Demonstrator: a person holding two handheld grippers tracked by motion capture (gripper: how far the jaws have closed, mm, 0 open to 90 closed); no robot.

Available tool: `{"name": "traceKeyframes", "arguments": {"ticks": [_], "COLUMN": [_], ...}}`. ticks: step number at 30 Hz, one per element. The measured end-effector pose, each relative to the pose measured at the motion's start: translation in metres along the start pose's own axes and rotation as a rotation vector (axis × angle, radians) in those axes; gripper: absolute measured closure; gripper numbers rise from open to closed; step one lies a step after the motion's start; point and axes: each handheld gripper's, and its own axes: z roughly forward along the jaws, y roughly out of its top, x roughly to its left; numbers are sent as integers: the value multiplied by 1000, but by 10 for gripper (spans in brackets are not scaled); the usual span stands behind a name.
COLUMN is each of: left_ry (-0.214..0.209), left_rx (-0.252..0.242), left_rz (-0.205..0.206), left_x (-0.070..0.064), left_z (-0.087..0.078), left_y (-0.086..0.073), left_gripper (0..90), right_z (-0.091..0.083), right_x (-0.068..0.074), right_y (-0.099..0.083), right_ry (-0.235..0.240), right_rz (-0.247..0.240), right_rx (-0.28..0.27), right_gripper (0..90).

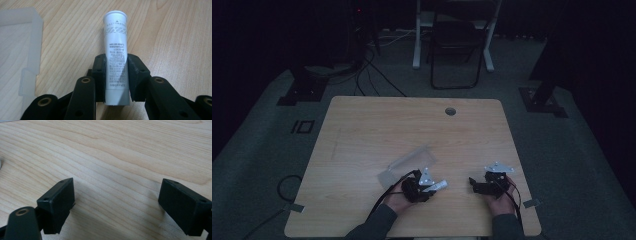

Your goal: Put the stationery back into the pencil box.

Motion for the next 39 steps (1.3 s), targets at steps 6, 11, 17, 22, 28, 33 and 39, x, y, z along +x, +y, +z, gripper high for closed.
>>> {"name": "traceKeyframes", "arguments": {"ticks": [6,11,17,22,28,33,39], "left_ry": [29,37,38,38,38,41,45], "left_rx": [-11,-13,-40,-53,-69,-74,-92], "left_rz": [21,26,36,43,57,76,91], "left_x": [-4,-5,-8,-10,-13,-15,-19], "left_z": [0,0,-5,-9,-15,-21,-29], "left_y": [0,-1,0,3,7,10,14], "left_gripper": [709,709,709,709,709,709,709], "right_z": [0,0,0,0,0,0,0], "right_x": [0,0,0,0,0,0,0], "right_y": [0,0,0,0,0,0,0], "right_ry": [0,0,0,0,0,0,0], "right_rz": [0,0,0,0,0,0,0], "right_rx": [0,0,0,0,0,0,0], "right_gripper": [134,134,134,134,134,134,134]}}
